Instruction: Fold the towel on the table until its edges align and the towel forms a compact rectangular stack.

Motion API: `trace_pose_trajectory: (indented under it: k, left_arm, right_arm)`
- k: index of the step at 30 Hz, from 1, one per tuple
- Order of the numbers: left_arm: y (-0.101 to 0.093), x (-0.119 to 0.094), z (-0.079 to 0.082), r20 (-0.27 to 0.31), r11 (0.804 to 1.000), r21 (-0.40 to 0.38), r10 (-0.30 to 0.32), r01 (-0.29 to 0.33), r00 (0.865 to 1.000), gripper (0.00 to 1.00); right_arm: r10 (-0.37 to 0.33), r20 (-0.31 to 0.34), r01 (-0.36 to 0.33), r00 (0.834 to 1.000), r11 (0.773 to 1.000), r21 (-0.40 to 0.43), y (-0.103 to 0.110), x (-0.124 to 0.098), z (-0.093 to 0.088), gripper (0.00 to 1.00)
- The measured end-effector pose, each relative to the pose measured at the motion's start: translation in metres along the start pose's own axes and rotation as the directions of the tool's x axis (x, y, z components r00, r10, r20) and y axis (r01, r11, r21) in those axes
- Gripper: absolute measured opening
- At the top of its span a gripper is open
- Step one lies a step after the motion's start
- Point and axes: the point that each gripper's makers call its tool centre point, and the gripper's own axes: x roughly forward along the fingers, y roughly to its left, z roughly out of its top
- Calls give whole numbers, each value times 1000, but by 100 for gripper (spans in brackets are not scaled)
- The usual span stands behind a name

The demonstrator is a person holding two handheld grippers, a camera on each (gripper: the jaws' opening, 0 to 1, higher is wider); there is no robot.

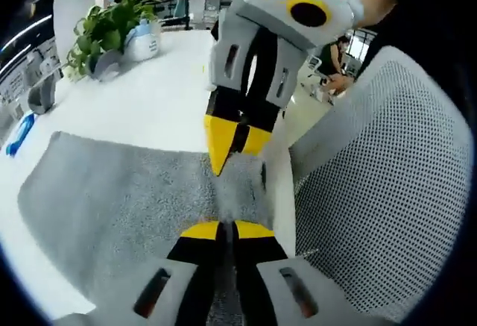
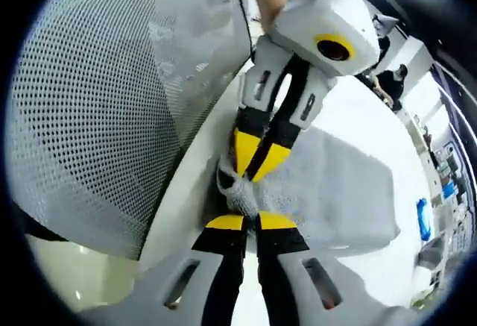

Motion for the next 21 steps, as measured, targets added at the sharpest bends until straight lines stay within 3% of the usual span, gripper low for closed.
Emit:
trace_pose_trajectory:
  k: [1,2,5,6,7,8,9,11,12,15,18,21]
  left_arm:
    - [-2,-3,8,46,999,51,11,-13,999,25]
    - [-4,-4,9,44,995,96,15,-19,999,28]
    - [-22,8,22,68,995,97,-11,5,998,36]
    - [-24,12,24,69,995,103,-8,1,998,34]
    - [-18,17,22,48,993,105,45,-50,998,30]
    - [-2,20,17,14,980,138,141,-141,990,20]
    - [6,20,14,-1,971,147,188,-186,982,8]
    - [4,24,9,2,985,-20,171,-170,985,7]
    - [2,25,9,15,987,-59,148,-147,989,6]
    - [6,22,5,44,984,-74,166,-163,985,5]
    - [8,23,5,76,972,-187,156,-139,985,5]
    - [10,22,5,98,957,-267,148,-117,984,5]
  right_arm:
    - [7,10,-7,1000,999,35,-1,0,0,2]
    - [31,0,-31,1000,994,103,0,1,-4,2]
    - [48,24,-52,999,974,221,-3,5,-2,2]
    - [47,35,-54,998,968,244,-4,6,0,2]
    - [68,20,-70,998,963,260,-2,6,-3,2]
    - [80,-13,-74,997,962,261,0,7,-9,2]
    - [76,1,-74,997,965,250,2,7,-9,2]
    - [33,2,-33,999,978,208,2,4,-11,3]
    - [20,15,-22,1000,982,186,4,1,-10,4]
    - [-14,64,6,998,991,131,14,-15,-7,5]
    - [42,30,-46,999,989,140,36,-19,-15,6]
    - [26,-13,-25,1000,996,91,44,-15,-22,6]
